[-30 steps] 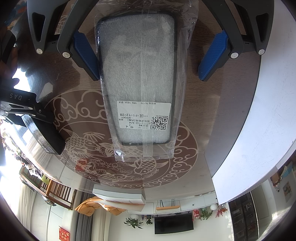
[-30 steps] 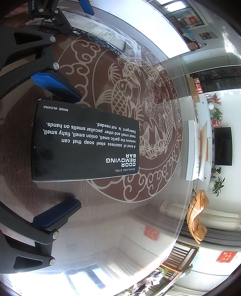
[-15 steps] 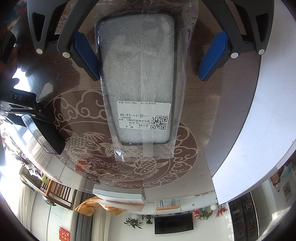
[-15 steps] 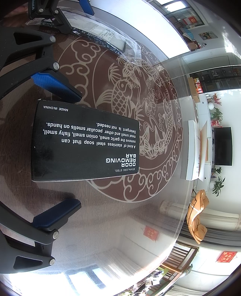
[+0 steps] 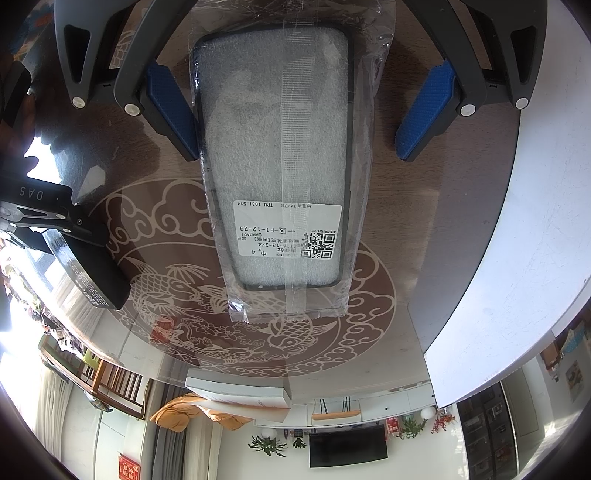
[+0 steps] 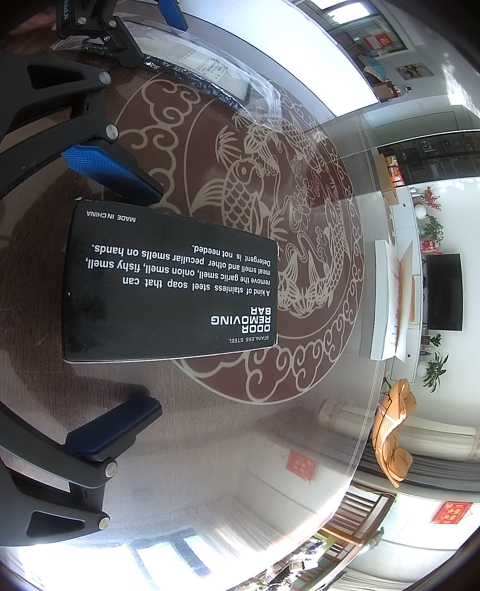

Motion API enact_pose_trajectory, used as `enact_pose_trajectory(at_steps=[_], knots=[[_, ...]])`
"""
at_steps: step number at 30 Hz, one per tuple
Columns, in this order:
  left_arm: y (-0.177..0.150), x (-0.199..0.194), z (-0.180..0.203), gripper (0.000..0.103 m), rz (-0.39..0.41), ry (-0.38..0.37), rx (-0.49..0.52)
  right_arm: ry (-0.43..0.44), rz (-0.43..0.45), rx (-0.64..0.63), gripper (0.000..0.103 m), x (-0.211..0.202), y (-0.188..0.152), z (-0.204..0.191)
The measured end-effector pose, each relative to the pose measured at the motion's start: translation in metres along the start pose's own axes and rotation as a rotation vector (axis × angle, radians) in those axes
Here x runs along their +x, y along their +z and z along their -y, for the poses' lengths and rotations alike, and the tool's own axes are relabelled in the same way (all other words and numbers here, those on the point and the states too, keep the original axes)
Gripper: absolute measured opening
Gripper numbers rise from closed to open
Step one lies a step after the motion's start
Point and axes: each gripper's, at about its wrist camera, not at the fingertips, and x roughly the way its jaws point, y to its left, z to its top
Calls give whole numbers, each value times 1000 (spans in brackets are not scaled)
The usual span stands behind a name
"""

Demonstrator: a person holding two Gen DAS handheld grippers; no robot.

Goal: Organize objects

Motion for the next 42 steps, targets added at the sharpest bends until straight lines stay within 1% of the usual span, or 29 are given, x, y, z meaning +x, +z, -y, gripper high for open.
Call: enact_pose_trajectory(at_steps=[3, 4, 6, 9, 12, 15, 19, 25, 27, 29, 32, 33, 34, 35, 36, 37, 38, 40, 42], knots=[[7, 3, -1, 103, -34, -30, 46, 5, -8, -3, 103, 0, 1, 1], [10, 4, -1, 103, -51, -38, 59, 12, -33, -12, 103, 1, 4, 1], [14, 7, -1, 103, -75, -41, 65, 40, -119, -43, 103, 4, 12, 3], [15, 7, 0, 103, -79, -38, 61, 95, -222, -22, 103, 6, 24, 13], [14, 5, -1, 103, -70, -39, 63, 141, -289, 13, 103, 9, 33, 21], [14, 5, -1, 103, -65, -39, 61, 150, -338, 3, 103, 12, 39, 21], [15, 5, -2, 103, -70, -40, 60, 122, -384, -52, 103, 17, 41, 16], [16, 6, -2, 103, -67, -40, 53, 72, -414, -105, 103, 20, 44, 11], [19, 8, -2, 103, -80, -27, 29, 59, -425, -117, 103, 21, 45, 10], [24, 11, 0, 103, -113, -14, 13, 58, -437, -115, 103, 21, 47, 10], [26, 12, 0, 103, -132, -19, 29, 58, -446, -119, 103, 23, 51, 13], [26, 12, -1, 103, -136, -30, 44, 63, -434, -128, 93, 21, 54, 13], [25, 12, -2, 103, -131, -34, 48, 68, -402, -137, 82, 16, 56, 13], [24, 10, -3, 99, -113, -29, 47, 74, -378, -146, 59, 10, 61, 11], [21, 5, -4, 89, -77, -26, 43, 56, -367, -152, 59, 6, 63, 10], [20, 0, -4, 75, -46, -16, 40, 42, -359, -162, 59, 2, 63, 9], [17, -1, -7, 74, -51, -18, 27, 53, -350, -172, 59, -2, 62, 8], [11, -8, -14, 74, -28, -43, -22, 58, -339, -179, 59, -10, 58, 8], [4, -19, -21, 74, 2, -49, -60, 78, -320, -175, 59, -23, 49, 5]])
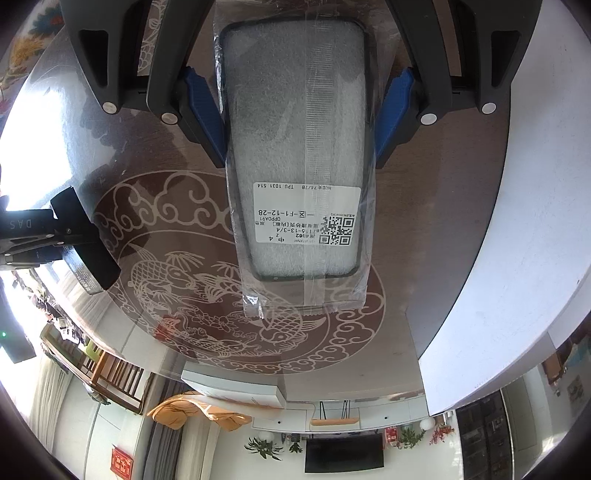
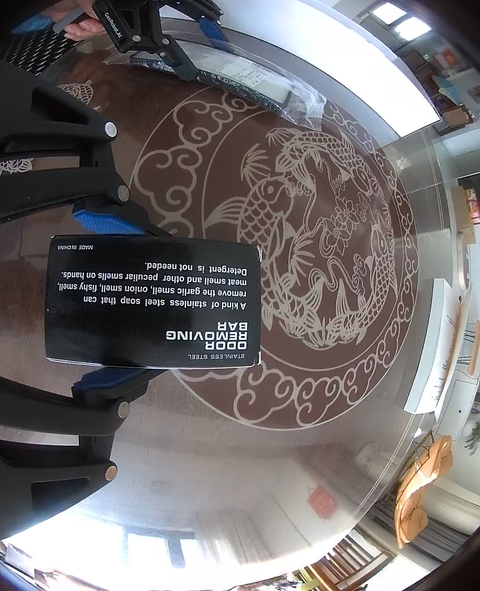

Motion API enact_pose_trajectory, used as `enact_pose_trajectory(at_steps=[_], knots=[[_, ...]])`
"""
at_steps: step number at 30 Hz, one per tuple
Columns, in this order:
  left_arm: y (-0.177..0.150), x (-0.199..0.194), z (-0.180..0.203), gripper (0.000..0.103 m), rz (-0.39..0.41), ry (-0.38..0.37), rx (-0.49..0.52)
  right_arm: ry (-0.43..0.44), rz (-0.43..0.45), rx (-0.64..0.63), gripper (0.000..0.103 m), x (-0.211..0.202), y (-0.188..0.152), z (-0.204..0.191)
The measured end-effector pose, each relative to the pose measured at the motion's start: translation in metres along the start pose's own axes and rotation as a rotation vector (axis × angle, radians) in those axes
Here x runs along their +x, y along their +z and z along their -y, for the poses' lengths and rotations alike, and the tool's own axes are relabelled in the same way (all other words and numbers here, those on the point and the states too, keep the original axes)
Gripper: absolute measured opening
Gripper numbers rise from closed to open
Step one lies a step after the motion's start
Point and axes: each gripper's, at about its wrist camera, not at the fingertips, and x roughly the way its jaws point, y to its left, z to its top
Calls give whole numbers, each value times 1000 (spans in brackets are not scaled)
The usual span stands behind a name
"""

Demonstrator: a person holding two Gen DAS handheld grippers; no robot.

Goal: Organize objects
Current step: 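Carry the soap box with the right gripper while the left gripper carries the screen protector to the bin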

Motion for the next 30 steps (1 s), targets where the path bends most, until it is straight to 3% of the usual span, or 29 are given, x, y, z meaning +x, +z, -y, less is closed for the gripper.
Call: enact_pose_trajectory(at_steps=[5, 10, 13, 15, 18, 22, 26, 30], knots=[[-11, -47, -16, 74, 115, -35, -95, 45, 50, -6, 59, -25, -11, -12], [-3, -113, -52, 74, 244, -74, -208, 116, 130, -46, 59, -59, 6, -45], [6, -150, -92, 75, 302, -31, -254, 201, 211, -83, 59, -75, 41, -106], [11, -167, -125, 75, 316, 48, -280, 282, 262, -117, 59, -92, 60, -150], [9, -172, -180, 75, 278, 187, -317, 395, 310, -197, 59, -107, 85, -233], [-4, -156, -242, 75, 152, 324, -360, 515, 306, -330, 59, -117, 95, -337], [-24, -139, -278, 75, 36, 407, -394, 489, 259, -461, 60, -91, 90, -423], [-42, -135, -288, 84, 0, 452, -393, 430, 162, -477, 74, -50, 89, -457]])
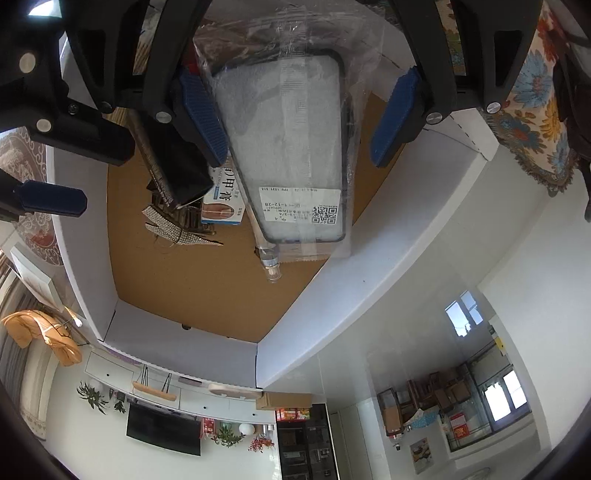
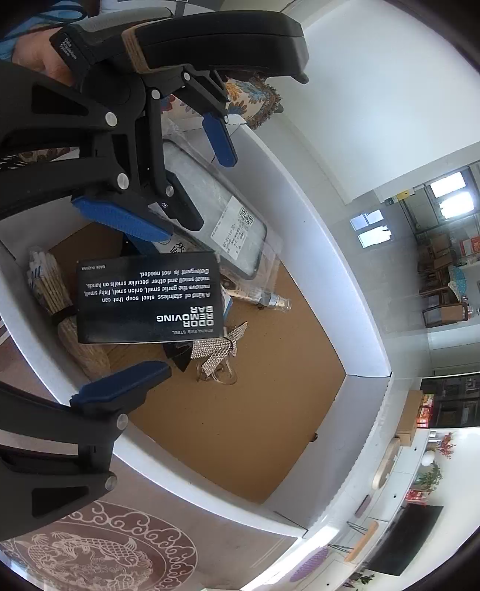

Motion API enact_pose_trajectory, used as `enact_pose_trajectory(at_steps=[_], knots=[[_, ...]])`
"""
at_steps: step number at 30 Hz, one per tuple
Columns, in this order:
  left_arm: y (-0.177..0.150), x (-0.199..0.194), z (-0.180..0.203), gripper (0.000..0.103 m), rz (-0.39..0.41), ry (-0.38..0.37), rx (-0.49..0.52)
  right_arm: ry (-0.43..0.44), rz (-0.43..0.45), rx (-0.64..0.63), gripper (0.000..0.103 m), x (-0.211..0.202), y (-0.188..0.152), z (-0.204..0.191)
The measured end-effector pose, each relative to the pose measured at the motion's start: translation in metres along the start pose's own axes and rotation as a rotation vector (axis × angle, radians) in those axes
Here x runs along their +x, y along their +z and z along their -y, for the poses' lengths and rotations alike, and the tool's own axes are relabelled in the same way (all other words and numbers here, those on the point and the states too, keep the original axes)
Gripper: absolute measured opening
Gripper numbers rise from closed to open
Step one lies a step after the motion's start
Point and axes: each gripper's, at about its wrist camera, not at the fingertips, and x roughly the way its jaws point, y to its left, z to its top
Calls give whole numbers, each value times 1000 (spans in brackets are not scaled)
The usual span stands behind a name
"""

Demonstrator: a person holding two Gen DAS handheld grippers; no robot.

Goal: Organize objects

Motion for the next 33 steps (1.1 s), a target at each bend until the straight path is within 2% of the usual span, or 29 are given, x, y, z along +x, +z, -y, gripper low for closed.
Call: enact_pose_trajectory(at_steps=[1, 4, 6, 9, 12, 14, 16, 18, 24, 33], knots=[[-4, 0, -2, 90, 1, -20, -4, 9, -10, 18, 75, 3, -1, 2], [-7, -14, 4, 96, 40, -69, -10, -6, 9, 29, 83, -5, -6, 6], [-8, -24, 10, 101, 82, -56, 5, -37, 29, 19, 90, -18, -5, 11], [-11, -44, 19, 101, 153, -28, 6, -86, 48, -1, 95, -35, -4, 19], [-14, -56, 18, 101, 146, -124, -52, -123, 61, -9, 97, -50, -6, 26], [-12, -54, 15, 101, 121, -154, -154, -137, 72, 0, 97, -58, -8, 32], [-19, -56, 4, 101, 116, -79, -276, -137, 95, 13, 103, -64, -9, 37], [-28, -61, -3, 101, 137, -10, -326, -131, 119, 13, 103, -68, -10, 39], [-29, -69, -6, 101, 177, 59, -268, -147, 119, 6, 103, -68, -7, 36], [-28, -76, -4, 101, 171, 122, -185, -123, 123, 20, 103, -56, -2, 29]])
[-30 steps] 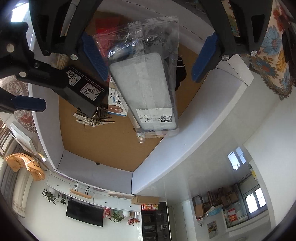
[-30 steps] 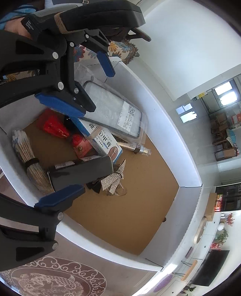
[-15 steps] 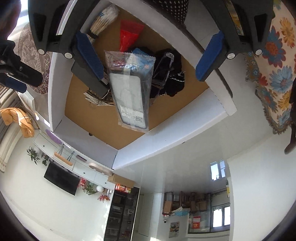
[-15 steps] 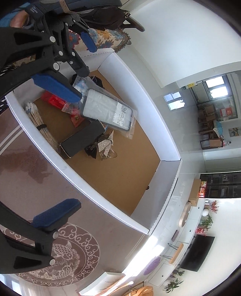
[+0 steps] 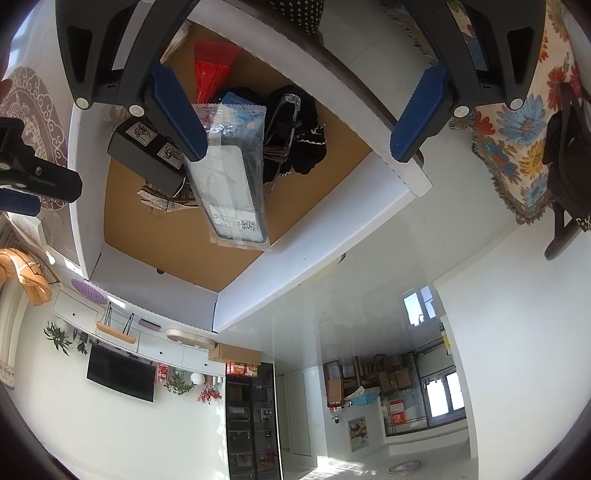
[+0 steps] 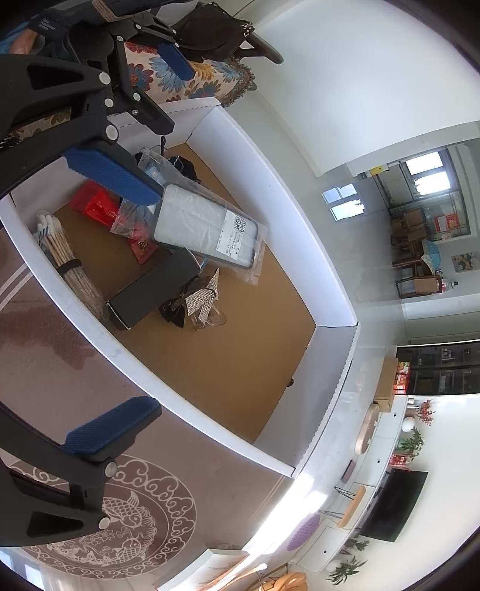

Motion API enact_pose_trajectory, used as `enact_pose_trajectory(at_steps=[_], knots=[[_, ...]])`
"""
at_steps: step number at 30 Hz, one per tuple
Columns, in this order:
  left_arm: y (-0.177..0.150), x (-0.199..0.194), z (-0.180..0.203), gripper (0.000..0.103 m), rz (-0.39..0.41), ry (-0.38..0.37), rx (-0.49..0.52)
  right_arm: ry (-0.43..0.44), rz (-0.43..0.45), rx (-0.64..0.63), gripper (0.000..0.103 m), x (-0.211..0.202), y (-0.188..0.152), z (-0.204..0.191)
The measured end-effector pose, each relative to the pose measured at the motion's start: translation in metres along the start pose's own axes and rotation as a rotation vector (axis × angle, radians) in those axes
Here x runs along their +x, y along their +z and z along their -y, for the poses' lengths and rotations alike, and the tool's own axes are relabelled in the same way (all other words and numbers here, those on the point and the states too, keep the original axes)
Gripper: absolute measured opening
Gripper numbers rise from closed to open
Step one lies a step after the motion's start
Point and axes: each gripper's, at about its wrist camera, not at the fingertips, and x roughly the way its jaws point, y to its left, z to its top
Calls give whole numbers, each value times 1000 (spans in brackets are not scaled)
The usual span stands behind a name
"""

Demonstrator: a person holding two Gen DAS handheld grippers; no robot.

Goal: Organize objects

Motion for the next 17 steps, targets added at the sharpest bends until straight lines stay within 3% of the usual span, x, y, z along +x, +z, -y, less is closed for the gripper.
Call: enact_pose_trajectory(at_steps=[8, 13, 17], knots=[[-2, 4, -1, 101, -14, 18, -2, -3, -13, -13, 103, 9, -2, -5], [-2, 6, -1, 101, -30, -12, -11, -5, -18, -16, 103, 12, -3, -7], [-4, 0, -4, 101, 14, -13, -44, -4, -17, -16, 103, 13, -4, -7]])
